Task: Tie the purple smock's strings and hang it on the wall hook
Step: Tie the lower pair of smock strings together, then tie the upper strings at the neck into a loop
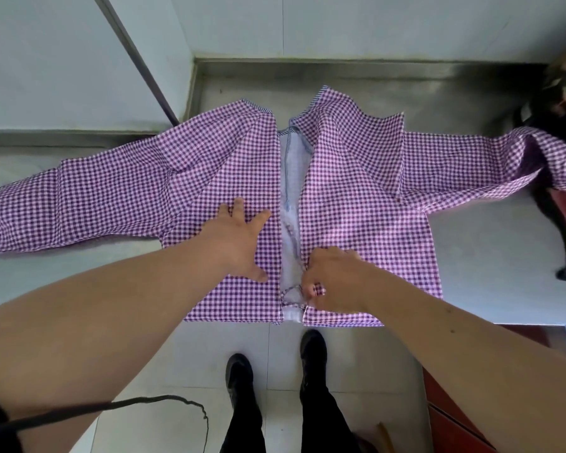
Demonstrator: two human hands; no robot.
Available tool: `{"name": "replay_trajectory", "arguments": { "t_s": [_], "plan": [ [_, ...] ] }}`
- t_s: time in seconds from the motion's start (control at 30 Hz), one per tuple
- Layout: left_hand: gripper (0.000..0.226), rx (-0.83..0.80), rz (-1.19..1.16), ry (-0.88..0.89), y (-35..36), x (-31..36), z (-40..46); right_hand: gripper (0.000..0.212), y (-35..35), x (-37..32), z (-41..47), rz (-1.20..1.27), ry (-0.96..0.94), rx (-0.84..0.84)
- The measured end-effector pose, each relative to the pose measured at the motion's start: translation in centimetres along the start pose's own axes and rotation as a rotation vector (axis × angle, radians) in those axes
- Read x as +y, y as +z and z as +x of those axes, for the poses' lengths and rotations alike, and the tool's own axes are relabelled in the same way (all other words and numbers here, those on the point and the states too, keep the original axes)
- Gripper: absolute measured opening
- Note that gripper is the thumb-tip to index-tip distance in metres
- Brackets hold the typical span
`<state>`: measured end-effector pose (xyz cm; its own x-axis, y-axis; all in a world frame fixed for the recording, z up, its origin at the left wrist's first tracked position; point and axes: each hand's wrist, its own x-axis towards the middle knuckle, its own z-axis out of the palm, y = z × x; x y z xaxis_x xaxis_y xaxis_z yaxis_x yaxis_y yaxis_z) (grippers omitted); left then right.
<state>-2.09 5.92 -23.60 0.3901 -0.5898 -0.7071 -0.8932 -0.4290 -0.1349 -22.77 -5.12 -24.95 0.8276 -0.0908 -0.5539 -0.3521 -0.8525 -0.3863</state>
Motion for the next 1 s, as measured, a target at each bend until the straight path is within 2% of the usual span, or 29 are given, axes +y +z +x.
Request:
{"name": "replay_trajectory", "arguments": {
  "t_s": [0.07, 0.13, 0.2, 0.23, 0.3, 0.37, 0.43, 0.5, 0.67, 0.83, 0.93, 1.0],
  "plan": [
    [0.143, -0.019, 0.003, -0.014, -0.4, 0.3, 0.0, 0.017, -0.6, -0.3, 0.1, 0.058, 0.007, -0.067],
    [0.135, -0.008, 0.008, -0.016, -0.8, 0.5, 0.1, 0.02, -1.8, -0.4, 0.1, 0.462, 0.143, -0.062],
    [0.124, 0.015, 0.016, -0.008, -1.2, 0.4, 0.3, 0.019, -2.6, 0.0, 0.4, 0.799, 0.235, 0.105],
    [0.121, 0.034, 0.028, -0.002, -1.4, 0.4, 0.4, 0.016, -2.9, 0.6, 0.5, 0.807, 0.251, 0.236],
    [0.117, 0.074, 0.06, 0.01, -2.0, 0.4, 0.7, 0.016, -3.5, 2.0, 0.7, 0.556, 0.282, 0.407],
    [0.118, 0.107, 0.074, 0.01, -2.4, 0.3, 0.9, 0.057, -3.9, 3.2, 0.6, 0.302, 0.313, 0.35],
    [0.124, 0.104, 0.066, -0.01, -2.6, 0.2, 1.3, 0.094, -3.8, 4.2, 0.6, 0.152, 0.358, 0.271],
    [0.134, 0.079, 0.064, -0.022, -2.8, 0.1, 1.8, 0.114, -3.5, 5.2, 0.7, 0.046, 0.386, 0.216],
    [0.156, 0.023, 0.097, -0.027, -3.9, 0.1, 3.1, 0.124, -4.5, 5.3, 1.5, -0.106, 0.459, 0.078],
    [0.161, -0.017, 0.251, -0.015, -5.6, 1.2, 3.4, 0.132, -5.8, 4.5, 2.1, -0.221, 0.473, 0.042],
    [0.145, -0.006, 0.337, 0.038, -6.7, 2.2, 3.6, 0.143, -6.5, 4.9, 2.6, -0.274, 0.466, 0.027],
    [0.115, 0.04, 0.278, 0.065, -7.3, 2.4, 4.1, 0.147, -7.0, 5.0, 2.9, -0.298, 0.455, -0.001]
  ]
}}
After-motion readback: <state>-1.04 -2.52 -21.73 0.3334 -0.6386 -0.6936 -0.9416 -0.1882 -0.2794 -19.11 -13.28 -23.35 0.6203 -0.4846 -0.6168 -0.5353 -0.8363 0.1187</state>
